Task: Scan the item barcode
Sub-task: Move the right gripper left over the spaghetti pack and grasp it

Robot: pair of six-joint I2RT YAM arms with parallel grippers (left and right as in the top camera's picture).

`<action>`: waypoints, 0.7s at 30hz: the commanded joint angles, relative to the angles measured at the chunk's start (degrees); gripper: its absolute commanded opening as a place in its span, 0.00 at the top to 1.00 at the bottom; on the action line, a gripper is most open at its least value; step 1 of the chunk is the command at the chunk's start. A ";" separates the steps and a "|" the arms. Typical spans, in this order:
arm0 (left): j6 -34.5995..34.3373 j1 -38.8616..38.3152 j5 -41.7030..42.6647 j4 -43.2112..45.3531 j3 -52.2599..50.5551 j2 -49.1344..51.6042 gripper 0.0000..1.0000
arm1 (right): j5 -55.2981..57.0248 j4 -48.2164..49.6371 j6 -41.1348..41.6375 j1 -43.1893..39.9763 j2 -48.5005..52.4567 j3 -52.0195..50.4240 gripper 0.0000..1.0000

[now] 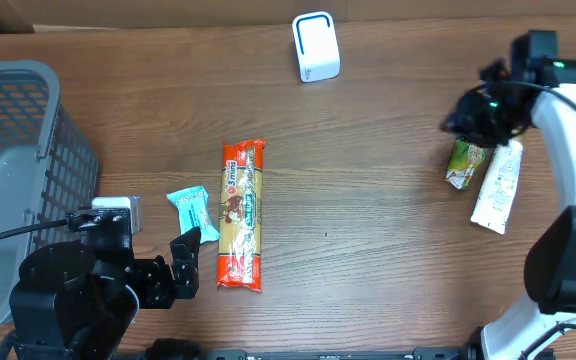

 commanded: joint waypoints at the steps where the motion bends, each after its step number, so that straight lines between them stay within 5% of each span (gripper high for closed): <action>1: 1.07 0.22 -0.37 0.07 0.33 -0.11 0.00 | -9.01 3.54 -0.81 8.44 -1.16 -1.22 0.47; 11: 1.07 0.22 -0.37 0.07 0.33 -0.11 0.00 | -4.83 31.98 14.51 32.54 0.02 -15.23 0.41; 21: 1.07 0.22 -0.37 0.07 0.33 -0.11 0.00 | -6.69 46.51 17.68 41.77 11.56 -15.52 0.41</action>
